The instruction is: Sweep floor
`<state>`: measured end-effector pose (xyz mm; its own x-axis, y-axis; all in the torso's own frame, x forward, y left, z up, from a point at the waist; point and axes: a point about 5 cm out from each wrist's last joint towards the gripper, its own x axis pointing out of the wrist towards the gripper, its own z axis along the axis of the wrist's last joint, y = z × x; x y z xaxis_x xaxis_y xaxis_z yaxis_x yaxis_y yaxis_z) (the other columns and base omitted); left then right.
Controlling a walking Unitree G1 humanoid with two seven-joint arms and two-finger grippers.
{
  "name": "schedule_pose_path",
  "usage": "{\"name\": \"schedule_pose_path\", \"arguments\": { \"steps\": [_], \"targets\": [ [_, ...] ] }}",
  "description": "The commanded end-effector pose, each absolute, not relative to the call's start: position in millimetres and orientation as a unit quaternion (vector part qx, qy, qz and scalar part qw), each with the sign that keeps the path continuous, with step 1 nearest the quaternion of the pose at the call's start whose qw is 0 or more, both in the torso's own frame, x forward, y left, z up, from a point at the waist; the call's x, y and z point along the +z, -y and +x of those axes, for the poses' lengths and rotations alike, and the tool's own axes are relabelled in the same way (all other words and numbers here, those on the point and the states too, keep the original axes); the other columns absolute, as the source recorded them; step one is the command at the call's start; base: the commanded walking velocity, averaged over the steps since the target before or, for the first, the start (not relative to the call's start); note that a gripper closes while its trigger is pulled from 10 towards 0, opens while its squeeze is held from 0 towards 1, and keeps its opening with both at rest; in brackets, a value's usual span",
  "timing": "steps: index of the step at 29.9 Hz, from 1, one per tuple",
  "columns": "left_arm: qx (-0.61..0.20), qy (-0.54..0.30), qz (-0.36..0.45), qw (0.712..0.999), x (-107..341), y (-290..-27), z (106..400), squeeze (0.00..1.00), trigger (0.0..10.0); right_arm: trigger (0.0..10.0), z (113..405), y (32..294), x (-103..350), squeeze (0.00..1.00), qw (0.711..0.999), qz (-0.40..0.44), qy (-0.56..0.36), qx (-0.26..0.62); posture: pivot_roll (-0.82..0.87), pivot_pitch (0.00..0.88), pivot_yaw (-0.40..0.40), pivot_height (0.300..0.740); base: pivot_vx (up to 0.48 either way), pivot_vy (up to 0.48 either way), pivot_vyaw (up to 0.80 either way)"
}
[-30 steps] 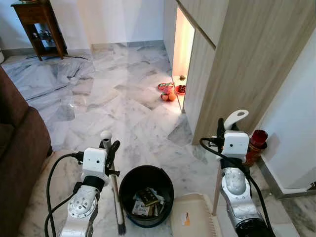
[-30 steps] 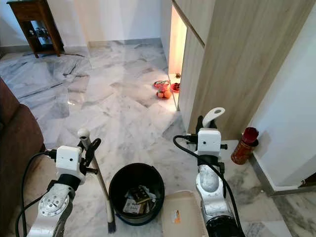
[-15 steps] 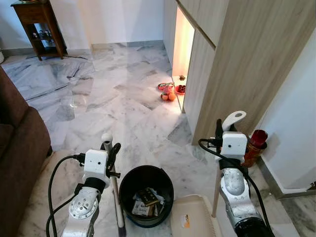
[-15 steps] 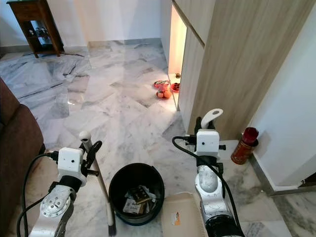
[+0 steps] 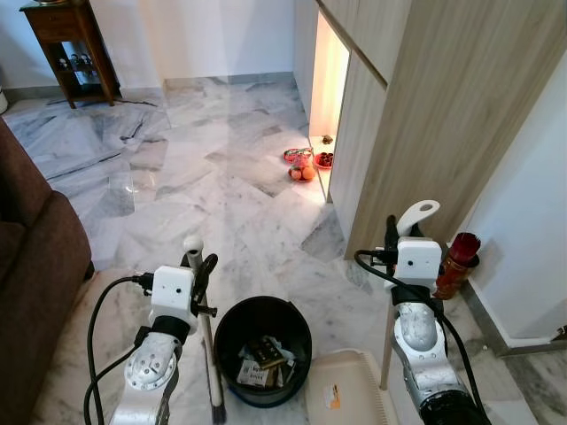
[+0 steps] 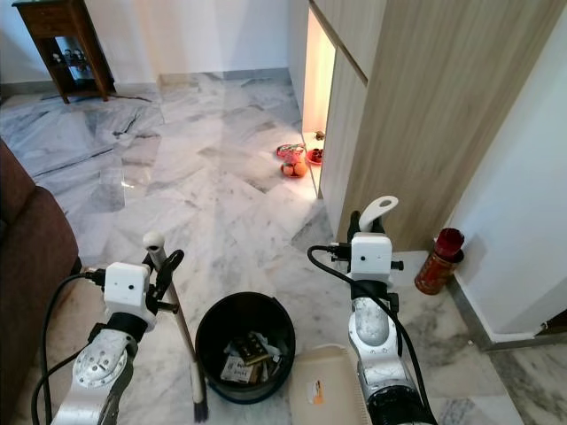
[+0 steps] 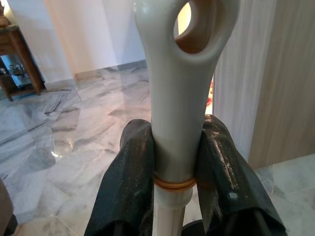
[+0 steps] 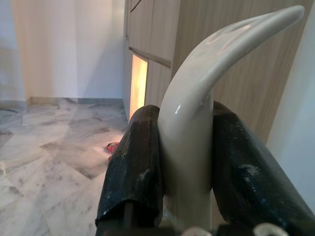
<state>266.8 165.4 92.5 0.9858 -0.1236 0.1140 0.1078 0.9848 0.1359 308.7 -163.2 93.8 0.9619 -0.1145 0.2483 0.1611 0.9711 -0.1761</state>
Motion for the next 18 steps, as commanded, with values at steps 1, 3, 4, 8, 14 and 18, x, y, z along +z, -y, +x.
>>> {"name": "schedule_pose_path", "arguments": {
  "steps": [1, 3, 4, 8, 14, 18],
  "targets": [
    [-0.061, 0.080, 0.064, 0.993, 99.2, -164.8, 269.7, 0.00, 10.0, 10.0, 311.5, 157.3, 99.7, 0.00, 0.985, -0.091, 0.135, -0.064, 0.11, 0.000, 0.039, 0.740, -0.251, 0.000, 0.00],
    [-0.061, 0.080, 0.065, 0.993, 99.4, -164.5, 270.4, 0.00, 10.0, 10.0, 311.1, 156.7, 98.8, 0.00, 0.985, -0.091, 0.133, -0.063, 0.11, 0.000, 0.035, 0.740, -0.251, 0.000, 0.00],
    [-0.060, 0.082, 0.065, 0.993, 99.8, -164.6, 270.9, 0.00, 10.0, 10.0, 311.1, 156.2, 98.2, 0.00, 0.985, -0.092, 0.131, -0.060, 0.11, 0.000, 0.034, 0.740, -0.251, 0.000, 0.00],
    [-0.059, 0.083, 0.065, 0.993, 100.3, -164.8, 271.5, 0.00, 10.0, 10.0, 311.4, 156.1, 98.7, 0.00, 0.985, -0.092, 0.132, -0.058, 0.11, 0.000, 0.034, 0.740, -0.251, 0.000, 0.00],
    [-0.056, 0.086, 0.064, 0.993, 102.2, -163.5, 273.6, 0.00, 10.0, 10.0, 312.9, 157.9, 99.4, 0.00, 0.985, -0.094, 0.130, -0.057, 0.12, 0.000, 0.025, 0.740, -0.250, 0.000, 0.00],
    [-0.054, 0.087, 0.064, 0.993, 103.0, -163.3, 274.7, 0.00, 10.0, 10.0, 313.2, 156.7, 98.9, 0.00, 0.986, -0.093, 0.129, -0.055, 0.12, 0.000, 0.022, 0.740, -0.251, 0.000, 0.00]
  ]
}}
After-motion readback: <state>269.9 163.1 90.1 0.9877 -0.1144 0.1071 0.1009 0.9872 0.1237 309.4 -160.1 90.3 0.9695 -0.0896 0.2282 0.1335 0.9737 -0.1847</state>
